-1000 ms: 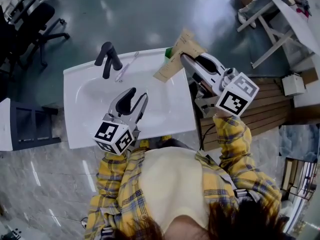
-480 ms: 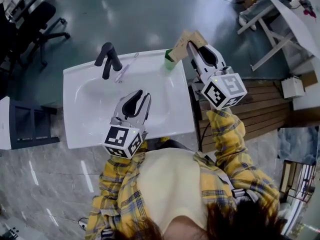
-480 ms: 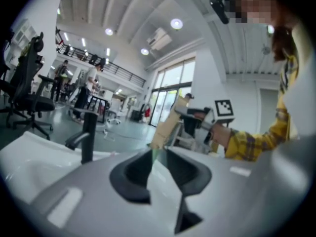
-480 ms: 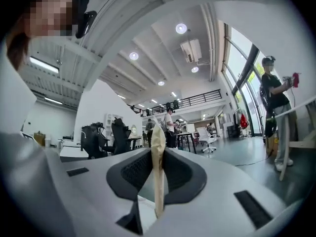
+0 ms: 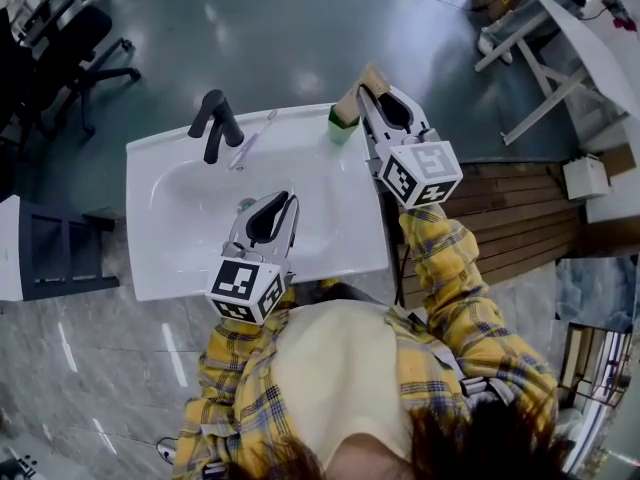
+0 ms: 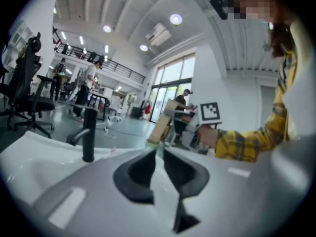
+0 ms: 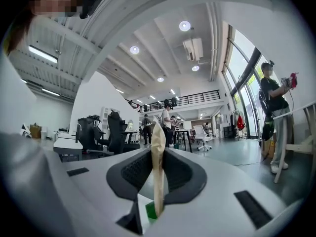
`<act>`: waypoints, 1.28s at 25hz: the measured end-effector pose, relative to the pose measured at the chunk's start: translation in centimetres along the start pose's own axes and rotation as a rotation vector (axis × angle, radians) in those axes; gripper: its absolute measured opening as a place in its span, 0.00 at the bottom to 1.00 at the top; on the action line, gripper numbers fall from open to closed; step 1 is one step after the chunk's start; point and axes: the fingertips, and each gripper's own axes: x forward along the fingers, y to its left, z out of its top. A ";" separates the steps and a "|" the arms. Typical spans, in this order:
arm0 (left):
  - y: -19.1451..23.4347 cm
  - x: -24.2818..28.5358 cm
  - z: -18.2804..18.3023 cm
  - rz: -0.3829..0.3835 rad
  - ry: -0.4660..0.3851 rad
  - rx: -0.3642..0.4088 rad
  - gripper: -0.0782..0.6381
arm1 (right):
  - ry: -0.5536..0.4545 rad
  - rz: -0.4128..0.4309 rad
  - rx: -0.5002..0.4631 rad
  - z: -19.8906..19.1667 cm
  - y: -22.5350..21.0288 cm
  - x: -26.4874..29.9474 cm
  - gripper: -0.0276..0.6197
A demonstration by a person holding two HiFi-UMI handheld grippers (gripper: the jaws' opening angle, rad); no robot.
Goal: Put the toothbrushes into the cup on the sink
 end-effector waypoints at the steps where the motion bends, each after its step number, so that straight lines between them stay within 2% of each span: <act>1: 0.1 -0.1 0.0 0.003 0.002 -0.001 0.18 | 0.010 0.000 -0.003 -0.3 0.1 0.2 0.15; 16: 1.1 -0.6 -0.4 0.027 0.022 -0.017 0.18 | 0.133 0.000 -0.014 -5.8 0.6 1.7 0.15; 32: 1.2 -0.5 -0.7 0.028 0.027 -0.023 0.18 | 0.215 0.058 -0.069 -7.5 2.2 1.9 0.15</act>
